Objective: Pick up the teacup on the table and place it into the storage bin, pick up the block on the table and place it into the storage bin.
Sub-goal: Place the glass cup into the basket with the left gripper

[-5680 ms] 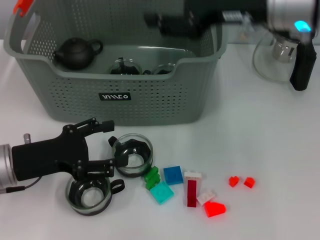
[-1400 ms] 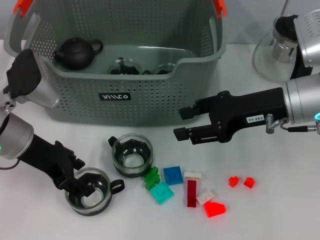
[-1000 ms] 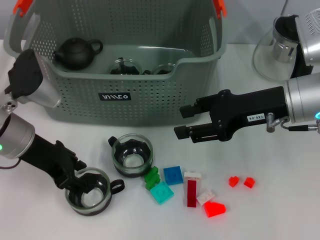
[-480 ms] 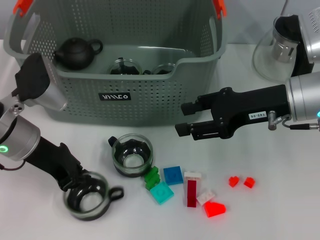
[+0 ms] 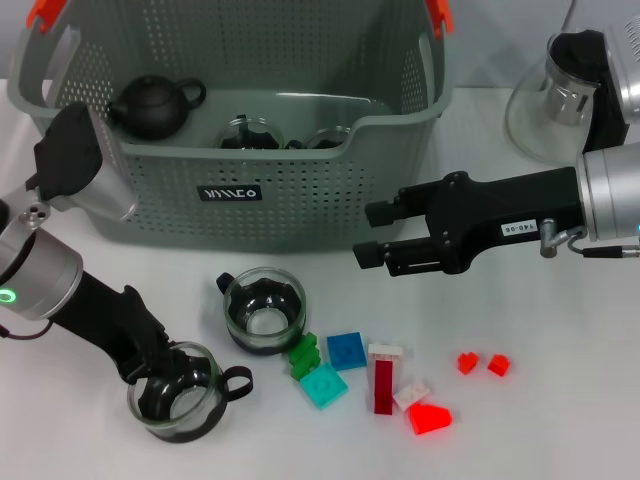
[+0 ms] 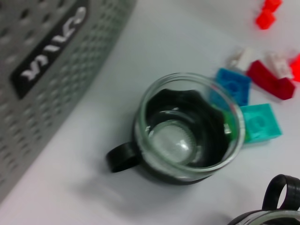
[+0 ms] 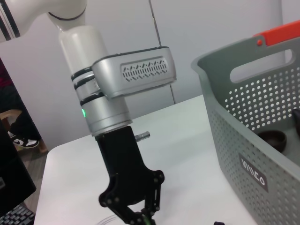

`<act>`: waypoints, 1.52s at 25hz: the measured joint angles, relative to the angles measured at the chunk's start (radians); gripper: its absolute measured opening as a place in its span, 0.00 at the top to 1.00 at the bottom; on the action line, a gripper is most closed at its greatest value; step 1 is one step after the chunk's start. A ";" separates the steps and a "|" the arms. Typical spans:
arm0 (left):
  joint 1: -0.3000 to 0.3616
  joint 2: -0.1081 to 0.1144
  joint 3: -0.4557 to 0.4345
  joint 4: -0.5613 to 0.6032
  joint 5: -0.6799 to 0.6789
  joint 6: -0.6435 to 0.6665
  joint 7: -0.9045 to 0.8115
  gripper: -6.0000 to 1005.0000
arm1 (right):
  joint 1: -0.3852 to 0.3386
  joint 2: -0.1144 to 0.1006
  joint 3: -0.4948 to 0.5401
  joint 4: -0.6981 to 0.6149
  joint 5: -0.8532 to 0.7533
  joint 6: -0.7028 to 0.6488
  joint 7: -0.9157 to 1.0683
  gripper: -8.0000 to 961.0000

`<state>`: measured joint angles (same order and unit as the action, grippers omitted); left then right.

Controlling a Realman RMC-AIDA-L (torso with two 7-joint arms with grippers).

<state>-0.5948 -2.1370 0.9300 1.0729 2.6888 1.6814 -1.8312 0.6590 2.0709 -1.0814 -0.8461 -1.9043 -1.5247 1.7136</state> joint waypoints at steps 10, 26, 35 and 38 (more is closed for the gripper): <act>-0.064 0.009 -0.124 0.116 -0.158 0.297 -0.049 0.94 | -0.003 -0.023 0.007 0.001 -0.001 -0.045 0.002 0.35; -0.255 0.165 -0.248 0.030 -0.384 -0.028 -0.280 0.94 | -0.022 -0.041 0.059 0.003 -0.001 -0.119 0.007 0.35; -0.341 0.208 -0.130 -0.255 -0.249 -0.520 -0.347 0.94 | -0.024 -0.039 0.059 0.011 -0.001 -0.120 0.015 0.35; -0.362 0.190 -0.107 -0.301 -0.206 -0.615 -0.352 0.94 | -0.024 -0.038 0.059 0.014 -0.001 -0.119 0.015 0.35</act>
<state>-0.9572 -1.9468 0.8230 0.7719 2.4824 1.0665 -2.1833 0.6347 2.0330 -1.0219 -0.8316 -1.9052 -1.6440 1.7288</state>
